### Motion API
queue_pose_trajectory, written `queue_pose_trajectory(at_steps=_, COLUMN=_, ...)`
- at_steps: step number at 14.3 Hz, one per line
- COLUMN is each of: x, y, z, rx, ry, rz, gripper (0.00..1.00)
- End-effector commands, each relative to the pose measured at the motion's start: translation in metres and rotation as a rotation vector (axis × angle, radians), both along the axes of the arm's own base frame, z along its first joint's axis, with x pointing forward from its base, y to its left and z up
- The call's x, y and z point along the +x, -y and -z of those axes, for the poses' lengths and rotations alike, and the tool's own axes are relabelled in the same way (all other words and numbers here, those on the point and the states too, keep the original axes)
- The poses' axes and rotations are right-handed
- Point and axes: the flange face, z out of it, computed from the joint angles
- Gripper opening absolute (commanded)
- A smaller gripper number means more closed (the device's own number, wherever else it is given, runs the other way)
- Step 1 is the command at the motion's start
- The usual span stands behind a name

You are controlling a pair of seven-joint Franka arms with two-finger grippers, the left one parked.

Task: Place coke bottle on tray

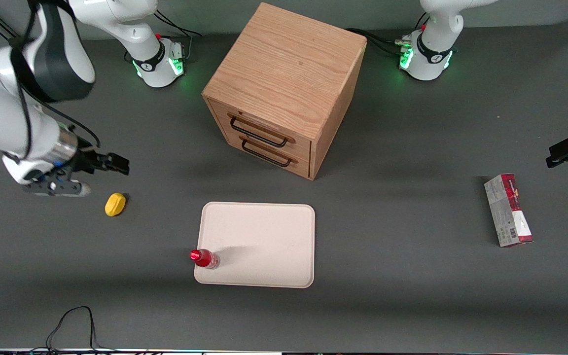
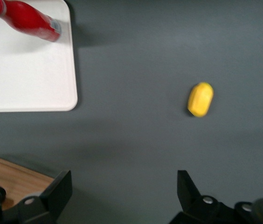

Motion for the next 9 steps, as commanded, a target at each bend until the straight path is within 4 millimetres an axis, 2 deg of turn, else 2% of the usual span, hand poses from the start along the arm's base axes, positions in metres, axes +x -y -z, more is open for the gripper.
queue_pose_trajectory(at_steps=1, x=-0.045, y=0.019, z=-0.03, rx=0.01, ry=0.022, rz=0.006, gripper=1.0)
queue_pose_trajectory(at_steps=3, x=-0.053, y=0.021, z=-0.044, rx=0.01, ry=0.004, rz=-0.006, gripper=1.0)
queue_pose_trajectory(at_steps=6, x=-0.05, y=0.013, z=-0.067, rx=0.007, ry=-0.007, rz=-0.035, gripper=1.0)
queue_pose_trajectory(at_steps=7, x=-0.05, y=0.008, z=-0.07, rx=0.006, ry=-0.014, rz=-0.047, gripper=1.0)
queue_pose_trajectory(at_steps=9, x=-0.05, y=0.012, z=-0.076, rx=0.009, ry=-0.022, rz=-0.046, gripper=1.0)
